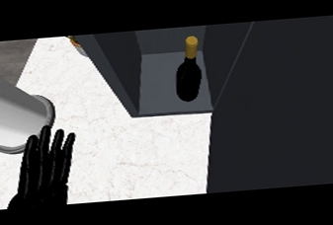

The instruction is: Pick up the wine, place it into the cabinet and close the cabinet

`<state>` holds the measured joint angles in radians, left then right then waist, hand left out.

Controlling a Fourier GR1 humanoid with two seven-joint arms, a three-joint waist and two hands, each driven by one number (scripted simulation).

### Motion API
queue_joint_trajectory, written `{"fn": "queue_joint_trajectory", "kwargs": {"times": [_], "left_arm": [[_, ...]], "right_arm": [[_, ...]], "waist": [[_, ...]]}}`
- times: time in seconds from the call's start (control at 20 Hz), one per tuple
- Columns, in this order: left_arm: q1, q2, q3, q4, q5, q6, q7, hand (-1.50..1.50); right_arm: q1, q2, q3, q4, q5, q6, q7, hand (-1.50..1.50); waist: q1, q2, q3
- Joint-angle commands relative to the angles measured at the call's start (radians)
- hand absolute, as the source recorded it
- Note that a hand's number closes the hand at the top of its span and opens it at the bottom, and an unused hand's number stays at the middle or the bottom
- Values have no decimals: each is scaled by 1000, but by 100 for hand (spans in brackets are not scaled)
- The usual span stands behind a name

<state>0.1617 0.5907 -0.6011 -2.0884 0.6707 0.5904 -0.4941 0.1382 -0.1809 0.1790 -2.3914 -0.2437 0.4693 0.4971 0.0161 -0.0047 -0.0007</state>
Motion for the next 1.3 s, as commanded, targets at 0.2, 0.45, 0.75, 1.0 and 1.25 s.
{"fn": "queue_joint_trajectory", "kwargs": {"times": [0.2, 0.45, 0.75, 1.0, 1.25], "left_arm": [[232, 136, 257, -69, 143, -205, -79, -150], [360, 165, 381, -75, 215, -312, -102, -150], [488, 195, 524, -46, 262, -479, -146, -150], [558, 223, 647, -74, 310, -586, -128, -150], [543, 208, 675, -84, 332, -591, -61, -150]], "right_arm": [[21, 80, 261, -108, 23, -70, 135, 150], [-82, 167, 403, -129, 137, -182, 238, 150], [-270, 180, 553, 62, 333, -331, 155, 150], [-479, 181, 623, 182, 410, -495, 178, 150], [-745, 181, 583, 349, 330, -680, 246, 150]], "waist": [[3, -1, -2], [4, -3, -3], [9, -1, -2], [17, -1, -1], [12, 3, -1]]}}
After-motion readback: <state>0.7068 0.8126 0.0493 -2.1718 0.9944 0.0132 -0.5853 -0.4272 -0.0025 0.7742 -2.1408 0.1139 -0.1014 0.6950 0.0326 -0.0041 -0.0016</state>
